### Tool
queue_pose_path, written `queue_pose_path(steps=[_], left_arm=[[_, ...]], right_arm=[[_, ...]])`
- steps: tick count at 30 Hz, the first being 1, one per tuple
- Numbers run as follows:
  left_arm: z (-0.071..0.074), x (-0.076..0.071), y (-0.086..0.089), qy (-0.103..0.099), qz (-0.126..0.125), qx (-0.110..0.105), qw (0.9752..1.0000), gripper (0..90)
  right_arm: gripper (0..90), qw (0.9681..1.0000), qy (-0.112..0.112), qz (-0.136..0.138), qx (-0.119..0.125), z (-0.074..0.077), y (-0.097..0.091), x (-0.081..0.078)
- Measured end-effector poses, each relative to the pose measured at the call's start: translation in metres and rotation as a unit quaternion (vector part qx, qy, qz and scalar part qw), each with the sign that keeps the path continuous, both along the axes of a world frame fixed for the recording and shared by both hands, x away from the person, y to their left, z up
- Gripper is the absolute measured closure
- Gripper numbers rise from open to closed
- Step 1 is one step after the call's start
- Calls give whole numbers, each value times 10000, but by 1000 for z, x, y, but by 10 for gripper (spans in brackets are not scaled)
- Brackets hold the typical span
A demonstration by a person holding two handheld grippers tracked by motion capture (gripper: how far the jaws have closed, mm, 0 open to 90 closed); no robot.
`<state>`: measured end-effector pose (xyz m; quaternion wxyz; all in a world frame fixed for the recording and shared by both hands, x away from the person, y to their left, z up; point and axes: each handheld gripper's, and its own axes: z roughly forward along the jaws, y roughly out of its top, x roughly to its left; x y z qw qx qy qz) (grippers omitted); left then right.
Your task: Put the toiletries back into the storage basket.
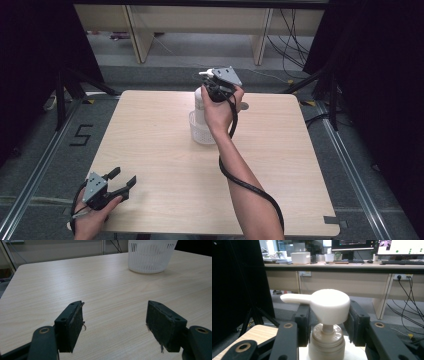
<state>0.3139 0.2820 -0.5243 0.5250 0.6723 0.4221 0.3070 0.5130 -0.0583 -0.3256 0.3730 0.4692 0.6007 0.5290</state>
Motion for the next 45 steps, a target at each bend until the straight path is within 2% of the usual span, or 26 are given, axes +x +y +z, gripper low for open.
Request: queue_pose_path(steps=[1,2,6,8,10,11,12,15,18,19,20,21,22,24,25,28,29,32,34,35,37,40,41,45], left_arm=[[0,0,0,-1,-2,3,10000,296],[0,0,0,-2,-2,5,10000,296],[0,0,0,-5,-2,7,10000,296],[0,0,0,3,3,10,10000,296],[0,0,0,-4,-5,-3,10000,296],[0,0,0,-4,-5,-3,10000,296],[0,-1,0,19,14,21,10000,296],[0,-1,0,20,17,35,10000,296],[0,-1,0,29,21,27,10000,296],[0,0,0,10,11,17,10000,296],[1,-1,0,26,22,39,10000,295],[1,-1,0,26,22,39,10000,296],[0,-1,0,21,16,43,10000,296],[0,-1,0,23,17,39,10000,296],[0,-1,0,24,16,41,10000,296],[0,-1,0,24,11,52,10000,296],[0,-1,0,24,11,52,10000,296],[0,-1,0,21,11,52,10000,296],[1,-1,0,21,9,55,10000,296],[1,-1,0,24,9,57,10000,295],[1,-1,0,23,8,59,10000,296],[1,-1,-1,24,11,58,10000,296],[1,-1,-1,21,8,62,10000,296],[0,0,-1,-14,-16,32,10000,296]], right_arm=[[601,10000,-15,-25,-40,-1,0,0],[601,9999,63,-42,67,-1,1,-1],[601,10000,18,-29,-32,-4,1,-1],[601,10000,71,-19,32,-5,2,-1],[601,10000,29,-7,-9,-6,2,-1],[601,9999,110,-43,22,-6,2,-2],[601,10000,35,-25,-50,-7,1,-1],[601,10000,82,2,19,-10,2,-2],[601,10000,78,-11,-48,-11,1,-2],[601,9999,121,-18,0,-11,2,-2],[601,10000,62,-8,-42,-12,2,-2],[601,9999,122,0,38,-13,2,-2],[601,9999,113,-23,-66,-13,1,-2],[601,9999,152,-13,33,-15,2,-2],[601,9999,116,-17,-35,-16,1,-2],[601,9998,184,-13,16,-18,2,-3],[601,9999,123,-17,-56,-19,2,-2],[601,9998,173,-7,-69,-20,2,-3],[601,9998,210,-11,23,-22,3,-3],[601,9998,184,-12,-54,-22,2,-2],[601,9997,238,-20,8,-23,3,-3],[601,9998,219,-17,-30,-24,3,-3],[601,9997,241,-35,39,-25,4,-3],[601,9997,236,-5,-74,-26,3,-4]])
